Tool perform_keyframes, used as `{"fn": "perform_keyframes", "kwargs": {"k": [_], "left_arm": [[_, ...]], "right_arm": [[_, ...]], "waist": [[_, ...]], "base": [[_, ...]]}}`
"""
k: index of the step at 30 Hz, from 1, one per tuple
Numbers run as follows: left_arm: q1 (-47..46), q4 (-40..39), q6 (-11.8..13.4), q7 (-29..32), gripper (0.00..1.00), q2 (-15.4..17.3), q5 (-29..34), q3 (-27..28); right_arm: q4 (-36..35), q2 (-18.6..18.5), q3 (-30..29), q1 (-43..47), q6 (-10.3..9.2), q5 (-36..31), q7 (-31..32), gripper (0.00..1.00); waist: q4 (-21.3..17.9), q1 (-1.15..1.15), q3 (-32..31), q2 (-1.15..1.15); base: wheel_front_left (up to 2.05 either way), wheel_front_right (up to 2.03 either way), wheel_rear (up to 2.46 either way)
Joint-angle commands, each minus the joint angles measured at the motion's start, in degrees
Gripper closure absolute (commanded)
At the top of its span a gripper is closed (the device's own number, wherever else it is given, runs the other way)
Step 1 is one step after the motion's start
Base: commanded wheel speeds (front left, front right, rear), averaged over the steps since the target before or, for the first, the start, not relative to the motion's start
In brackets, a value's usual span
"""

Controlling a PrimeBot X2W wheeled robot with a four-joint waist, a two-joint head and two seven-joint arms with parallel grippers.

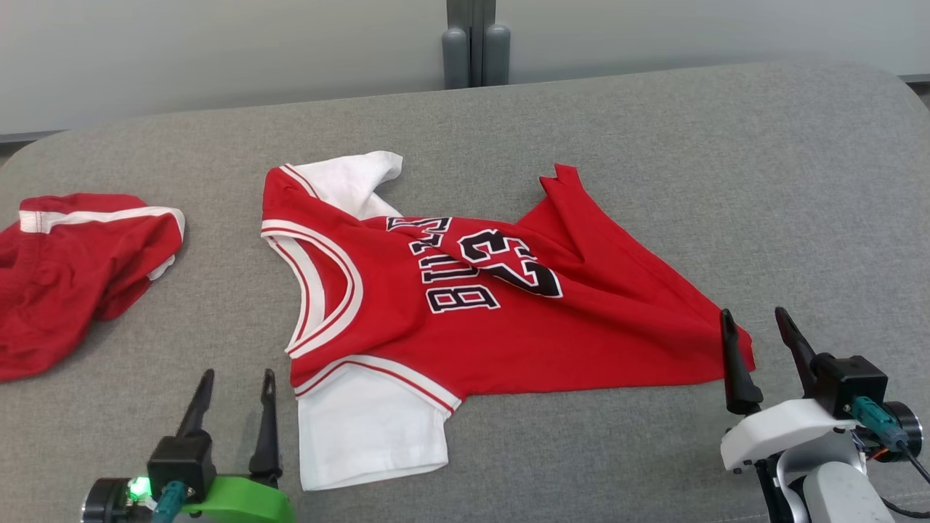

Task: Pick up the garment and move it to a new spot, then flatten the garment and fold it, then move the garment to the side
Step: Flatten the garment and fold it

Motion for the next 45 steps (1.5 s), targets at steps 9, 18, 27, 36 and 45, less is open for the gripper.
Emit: {"fn": "perform_keyframes", "kwargs": {"k": [9, 18, 27, 36, 45], "left_arm": [[2.4, 6.7, 0.1, -0.1, 0.0, 0.1, -3.2, -6.5], [3.2, 9.6, 1.2, -0.1, 0.0, 0.1, -7.0, -9.8], [0.7, 14.4, -0.1, 0.0, 0.0, 0.0, -9.4, -11.4], [-1.1, 21.5, -1.3, 0.7, 0.0, -0.5, -13.6, -17.7], [-3.4, 21.8, -1.3, 0.7, 0.65, 0.9, -19.0, -24.3]], "right_arm": [[8.1, -0.6, -4.5, -2.9, -0.08, 0.2, -0.2, 0.0], [15.7, -0.7, -3.4, -5.8, -0.07, 1.6, -0.2, 0.0], [22.6, -1.2, -0.7, -8.8, -0.07, 2.9, -0.2, 0.0], [24.4, -0.4, 5.1, -8.6, -0.03, 7.1, 0.0, 0.0], [24.0, -1.2, 9.8, -8.5, -0.03, 10.8, 0.0, 0.38]], "waist": [[-0.7, 0.0, 2.1, 0.0], [-0.7, 0.0, 3.5, 0.0], [-0.2, 0.0, 4.3, 0.0], [-0.5, 0.0, 4.2, 0.0], [-0.4, 0.0, 4.0, 0.0]], "base": [[0.0, 0.0, 0.0], [0.0, 0.0, 0.0], [0.0, 0.0, 0.0], [0.0, 0.0, 0.0], [0.0, 0.0, 0.0]]}}
